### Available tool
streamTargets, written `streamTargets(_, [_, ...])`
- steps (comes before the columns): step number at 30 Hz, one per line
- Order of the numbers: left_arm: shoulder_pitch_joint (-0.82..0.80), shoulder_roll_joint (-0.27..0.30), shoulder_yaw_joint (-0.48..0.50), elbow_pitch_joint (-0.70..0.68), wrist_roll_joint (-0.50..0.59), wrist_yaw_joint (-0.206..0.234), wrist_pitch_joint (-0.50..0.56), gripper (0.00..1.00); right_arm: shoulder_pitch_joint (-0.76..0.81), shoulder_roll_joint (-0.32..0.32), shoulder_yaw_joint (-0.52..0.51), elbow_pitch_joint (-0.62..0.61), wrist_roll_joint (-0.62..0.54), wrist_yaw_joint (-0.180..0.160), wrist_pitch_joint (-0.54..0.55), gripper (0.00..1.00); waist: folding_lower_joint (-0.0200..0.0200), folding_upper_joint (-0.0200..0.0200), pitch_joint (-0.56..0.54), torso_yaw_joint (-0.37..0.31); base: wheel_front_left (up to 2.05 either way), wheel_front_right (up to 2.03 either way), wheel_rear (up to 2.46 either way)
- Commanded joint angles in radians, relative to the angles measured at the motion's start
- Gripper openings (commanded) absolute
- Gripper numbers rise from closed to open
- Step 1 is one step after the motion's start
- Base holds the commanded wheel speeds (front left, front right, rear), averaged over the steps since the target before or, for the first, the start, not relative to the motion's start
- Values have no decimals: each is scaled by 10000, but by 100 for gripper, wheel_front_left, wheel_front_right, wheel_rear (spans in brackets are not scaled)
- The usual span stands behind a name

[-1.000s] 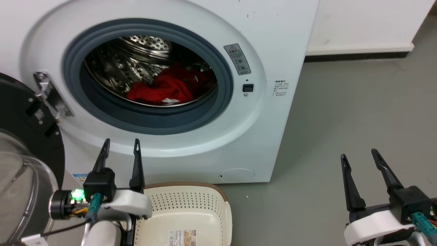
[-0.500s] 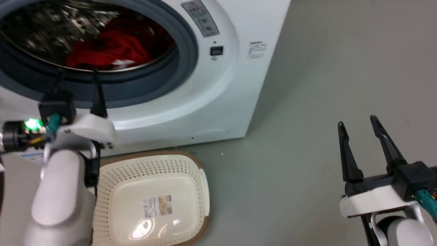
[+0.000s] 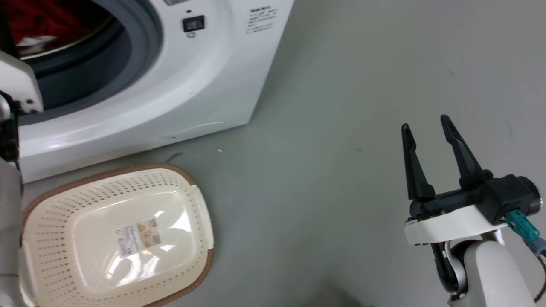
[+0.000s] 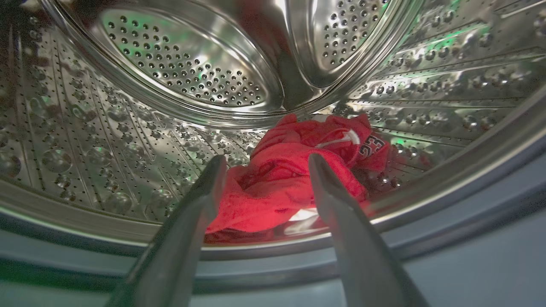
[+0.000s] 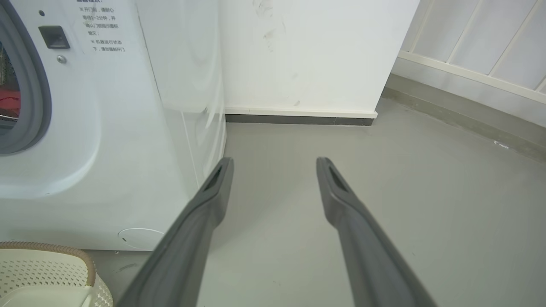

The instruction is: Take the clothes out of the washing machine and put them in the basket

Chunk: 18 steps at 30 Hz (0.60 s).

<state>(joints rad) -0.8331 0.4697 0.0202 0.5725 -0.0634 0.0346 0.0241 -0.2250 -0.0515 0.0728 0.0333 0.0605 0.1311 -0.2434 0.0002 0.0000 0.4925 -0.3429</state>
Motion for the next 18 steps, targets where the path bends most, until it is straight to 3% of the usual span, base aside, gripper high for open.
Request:
streamTargets(1, [-265, 78, -32, 70, 97, 23, 165, 100, -203, 23, 83, 114, 115, -7, -73, 100, -2, 0, 578, -577, 0, 0, 0])
streamTargets(16, [-2828, 2140, -451, 770, 682, -744, 2890, 100, -711, 19, 560, 632, 845, -7, -215, 100, -2, 0, 1890, -1533, 0, 0, 0])
streamTargets(17, [-3118, 2701, -575, 750, 794, -960, 4106, 100, -735, 17, 702, 576, 1018, -7, -215, 100, -2, 0, 2177, -1756, 0, 0, 0])
streamTargets(18, [-3123, 2780, -585, 748, 770, -1002, 4376, 100, -747, 19, 735, 567, 1046, -7, -216, 100, -2, 0, 2215, -1793, 0, 0, 0])
